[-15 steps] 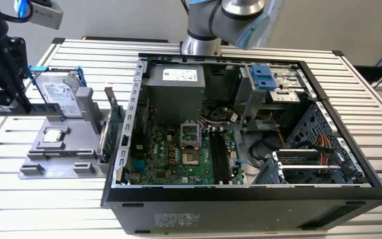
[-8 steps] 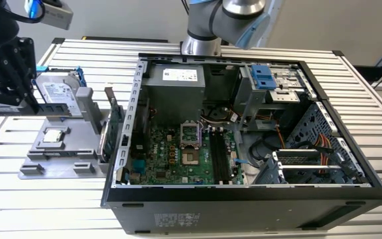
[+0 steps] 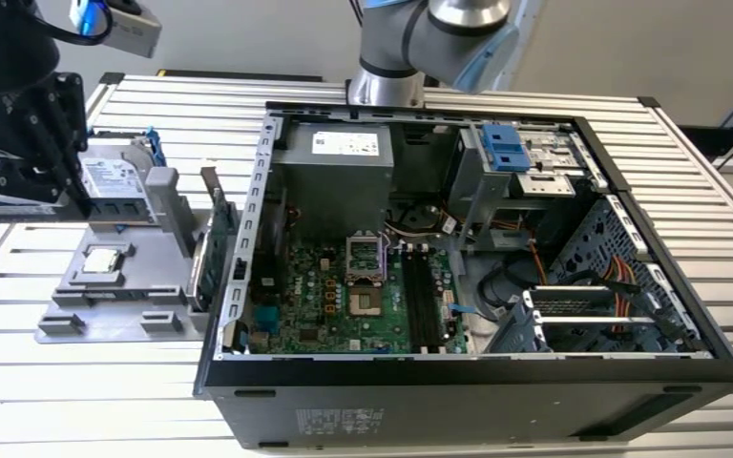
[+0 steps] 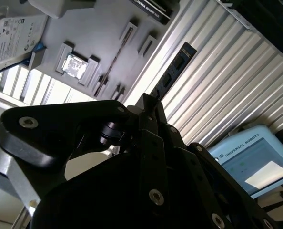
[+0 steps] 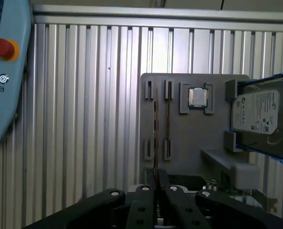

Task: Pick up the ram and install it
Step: 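Pick up the ram and move it above insertion slot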

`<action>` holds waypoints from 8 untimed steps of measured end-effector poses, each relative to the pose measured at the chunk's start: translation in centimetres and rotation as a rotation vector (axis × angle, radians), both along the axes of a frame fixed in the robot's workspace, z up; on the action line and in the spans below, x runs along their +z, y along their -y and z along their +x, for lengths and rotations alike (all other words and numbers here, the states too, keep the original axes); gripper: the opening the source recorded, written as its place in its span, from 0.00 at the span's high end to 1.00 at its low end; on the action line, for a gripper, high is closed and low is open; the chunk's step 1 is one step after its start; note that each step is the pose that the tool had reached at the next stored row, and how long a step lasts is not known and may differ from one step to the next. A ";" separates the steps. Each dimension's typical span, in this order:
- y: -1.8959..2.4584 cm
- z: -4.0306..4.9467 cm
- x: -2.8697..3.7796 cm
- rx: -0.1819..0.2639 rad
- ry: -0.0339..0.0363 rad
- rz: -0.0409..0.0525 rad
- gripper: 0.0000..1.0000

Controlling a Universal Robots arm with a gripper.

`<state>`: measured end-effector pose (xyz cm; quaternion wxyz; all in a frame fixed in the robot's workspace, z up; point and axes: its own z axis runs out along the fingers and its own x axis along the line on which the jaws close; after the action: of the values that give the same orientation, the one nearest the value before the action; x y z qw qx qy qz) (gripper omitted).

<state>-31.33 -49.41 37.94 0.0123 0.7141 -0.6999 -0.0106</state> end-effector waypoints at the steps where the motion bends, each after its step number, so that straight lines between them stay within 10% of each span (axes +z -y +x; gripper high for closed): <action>1: 0.00 0.18 0.00 0.000 0.0000 -0.0001 1.00; 8: -0.02 1.45 0.00 0.000 0.0000 -0.0002 1.00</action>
<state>-29.88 -49.39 37.94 0.0123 0.7141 -0.6999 -0.0105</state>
